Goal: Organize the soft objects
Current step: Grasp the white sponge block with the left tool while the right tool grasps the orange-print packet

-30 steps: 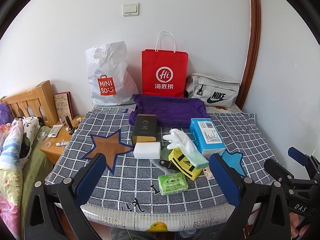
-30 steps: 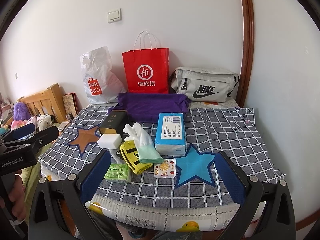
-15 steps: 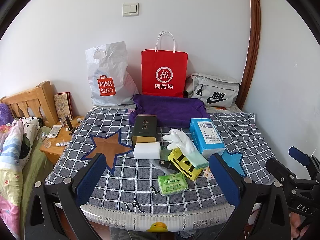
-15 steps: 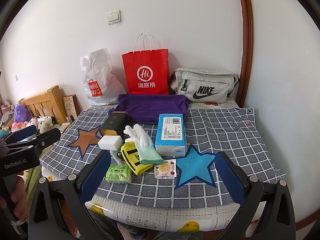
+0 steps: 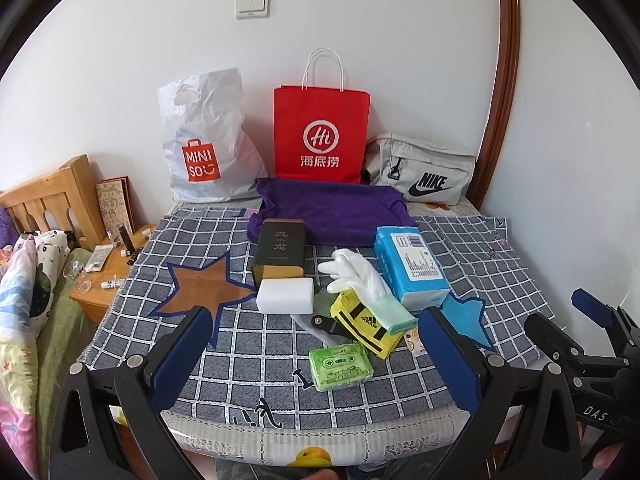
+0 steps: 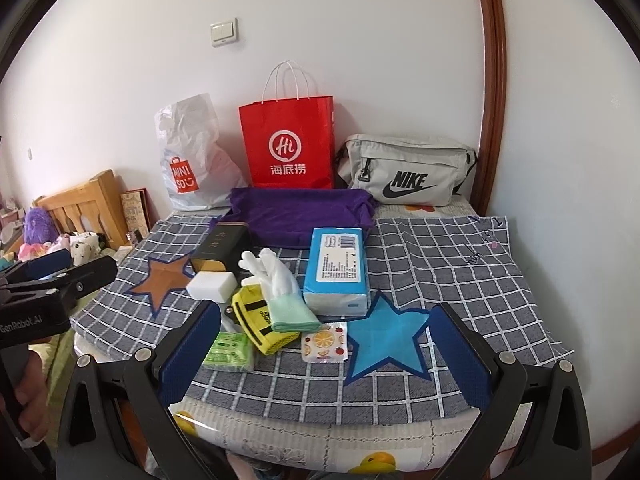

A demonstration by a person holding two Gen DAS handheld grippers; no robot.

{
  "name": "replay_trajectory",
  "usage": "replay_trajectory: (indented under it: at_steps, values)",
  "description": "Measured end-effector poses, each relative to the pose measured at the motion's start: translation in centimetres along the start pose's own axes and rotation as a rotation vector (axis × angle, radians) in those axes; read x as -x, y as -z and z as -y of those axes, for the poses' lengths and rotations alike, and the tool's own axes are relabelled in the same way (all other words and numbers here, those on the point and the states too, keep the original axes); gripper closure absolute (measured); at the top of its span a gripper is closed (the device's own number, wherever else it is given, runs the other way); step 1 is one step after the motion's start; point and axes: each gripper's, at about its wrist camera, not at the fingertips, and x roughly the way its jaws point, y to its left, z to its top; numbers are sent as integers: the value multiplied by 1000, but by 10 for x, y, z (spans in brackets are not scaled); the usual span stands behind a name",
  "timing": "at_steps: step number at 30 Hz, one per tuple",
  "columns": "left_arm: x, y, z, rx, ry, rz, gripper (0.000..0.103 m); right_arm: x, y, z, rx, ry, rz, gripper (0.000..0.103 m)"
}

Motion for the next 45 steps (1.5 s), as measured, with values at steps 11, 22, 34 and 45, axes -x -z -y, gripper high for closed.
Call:
replay_trajectory:
  at_steps: [11, 22, 34, 45]
  values:
    - [-72, 17, -20, 20, -14, -143, 1, -69, 27, 16, -39, -82, -123, 0]
    - [-137, 42, -36, 28, -41, -275, 1, -151, 62, 21, -18, -111, -246, 6]
    - [-172, 46, -60, 116, -19, -342, 1, -211, 75, 16, -3, -92, -305, 6]
    - [-197, 48, -66, 163, -8, -383, 1, -215, 73, 5, 110, -71, -275, 46]
